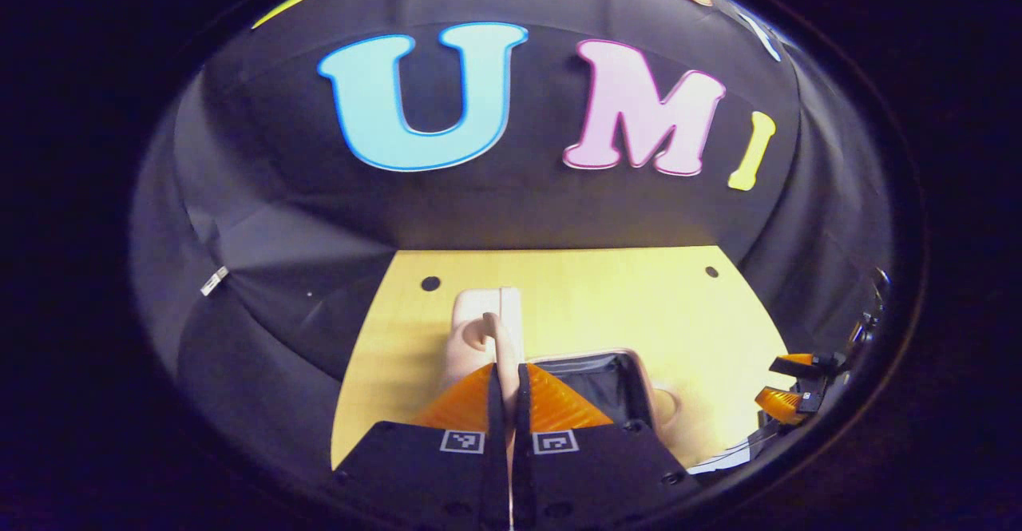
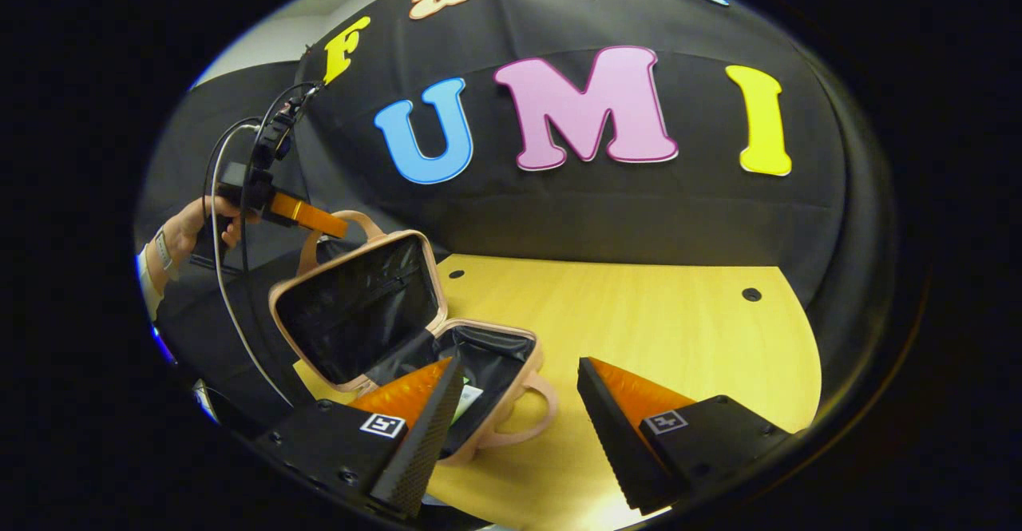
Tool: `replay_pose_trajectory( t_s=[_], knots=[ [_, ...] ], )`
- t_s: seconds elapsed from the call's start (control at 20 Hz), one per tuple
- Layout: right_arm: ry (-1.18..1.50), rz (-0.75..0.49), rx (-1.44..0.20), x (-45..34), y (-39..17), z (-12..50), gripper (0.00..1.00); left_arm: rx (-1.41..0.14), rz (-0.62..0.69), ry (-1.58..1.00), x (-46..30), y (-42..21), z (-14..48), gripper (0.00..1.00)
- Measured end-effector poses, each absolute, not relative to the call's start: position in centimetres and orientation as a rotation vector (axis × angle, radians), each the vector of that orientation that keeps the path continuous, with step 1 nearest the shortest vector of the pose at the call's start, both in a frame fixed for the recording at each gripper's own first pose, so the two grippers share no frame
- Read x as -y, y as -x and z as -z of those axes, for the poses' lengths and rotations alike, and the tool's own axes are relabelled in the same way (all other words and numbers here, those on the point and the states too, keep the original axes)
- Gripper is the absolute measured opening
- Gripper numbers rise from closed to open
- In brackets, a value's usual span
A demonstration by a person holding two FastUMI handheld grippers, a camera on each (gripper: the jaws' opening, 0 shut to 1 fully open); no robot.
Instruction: First open the suitcase, pack the skin care products into it, and then close the suitcase.
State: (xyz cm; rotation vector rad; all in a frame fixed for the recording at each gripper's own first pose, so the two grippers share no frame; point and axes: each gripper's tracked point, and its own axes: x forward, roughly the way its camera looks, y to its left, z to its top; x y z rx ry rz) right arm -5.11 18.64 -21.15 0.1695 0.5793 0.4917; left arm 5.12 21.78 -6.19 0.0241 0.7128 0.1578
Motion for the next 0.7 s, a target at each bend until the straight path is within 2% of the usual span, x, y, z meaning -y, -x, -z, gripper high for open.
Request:
replay_pose_trajectory(
  t_s=[0.1,0.25,0.4,0.55,0.6,0.7],
  knots=[
    [-0.176,-0.465,-0.580,-16.5,5.4,21.3,0.92,-0.736,-0.050,0.003,-15.2,-6.7,9.1,0.07],
    [-0.182,-0.430,-0.592,-13.2,6.3,21.4,0.92,-0.849,0.077,0.077,-5.9,-8.6,17.3,0.08],
    [-0.177,-0.386,-0.602,-9.8,7.4,21.6,0.92,-1.031,0.067,0.090,-1.5,-8.2,28.1,0.08],
    [-0.175,-0.350,-0.604,-7.3,8.2,21.6,0.92,-1.089,0.049,0.051,-1.3,-8.7,31.9,0.11],
    [-0.173,-0.341,-0.601,-6.6,8.3,21.6,0.92,-1.089,0.043,0.025,-1.5,-8.8,32.1,0.14],
    [-0.181,-0.333,-0.595,-5.7,8.5,21.6,0.92,-1.096,0.026,-0.010,-1.4,-8.0,31.3,0.39]
  ],
)
